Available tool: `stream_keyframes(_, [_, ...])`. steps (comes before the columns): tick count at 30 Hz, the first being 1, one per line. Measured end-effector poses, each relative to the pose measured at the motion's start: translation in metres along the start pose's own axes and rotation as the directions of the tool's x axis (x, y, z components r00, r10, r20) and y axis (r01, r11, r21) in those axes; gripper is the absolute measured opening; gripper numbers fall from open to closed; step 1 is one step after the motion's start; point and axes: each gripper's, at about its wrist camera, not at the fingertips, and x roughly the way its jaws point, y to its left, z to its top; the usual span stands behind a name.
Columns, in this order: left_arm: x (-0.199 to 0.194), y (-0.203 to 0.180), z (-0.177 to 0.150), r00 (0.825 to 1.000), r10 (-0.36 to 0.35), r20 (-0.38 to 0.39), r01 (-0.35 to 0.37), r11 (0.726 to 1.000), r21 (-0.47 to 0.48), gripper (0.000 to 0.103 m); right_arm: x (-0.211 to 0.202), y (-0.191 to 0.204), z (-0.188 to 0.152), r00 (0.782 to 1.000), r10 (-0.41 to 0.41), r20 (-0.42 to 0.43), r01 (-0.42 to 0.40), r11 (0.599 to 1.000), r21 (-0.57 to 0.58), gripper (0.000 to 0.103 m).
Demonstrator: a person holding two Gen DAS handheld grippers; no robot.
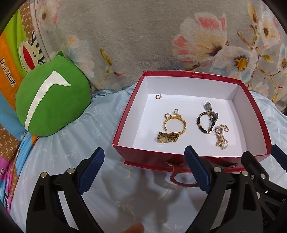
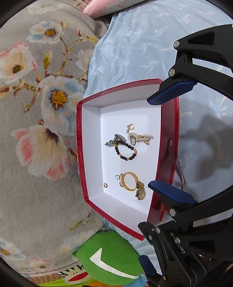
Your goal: Organize jewelry
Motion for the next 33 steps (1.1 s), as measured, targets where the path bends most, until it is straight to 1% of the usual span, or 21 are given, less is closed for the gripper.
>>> stream_keyframes(3, [0.0005, 0.0021, 0.0001, 1.000, -0.007, -0.005, 0.007, 1.000, -0.010, 0.088, -0.0006, 0.0000, 0.0000, 1.000, 0.001, 0.000, -0.001, 1.000, 0.000, 0.084])
stream_keyframes(15, [-0.0001, 0.0001, -0.0012, 1.000, 0.005, -0.001, -0.005, 1.000, -0.005, 0.088, -0.0002, 0.0011, -0.0009, 1.000, -0.001, -0.002, 0.001, 1.000, -0.001, 0.084])
stream_keyframes(27, [0.0036, 0.0004, -0.0019, 1.000, -0.014, -0.023, 0.014, 1.000, -0.011, 0.088, -0.0004, 0.0006, -0.0015, 1.000, 0.001, -0.002, -0.001, 1.000, 0.004, 0.085])
stream_keyframes(33, [0.0036, 0.0002, -0.0023, 0.999, -0.029, -0.019, 0.029, 1.000, -0.008, 0.088, 0.0006, -0.0005, -0.0038, 1.000, 0.005, -0.004, -0.005, 1.000, 0.013, 0.085])
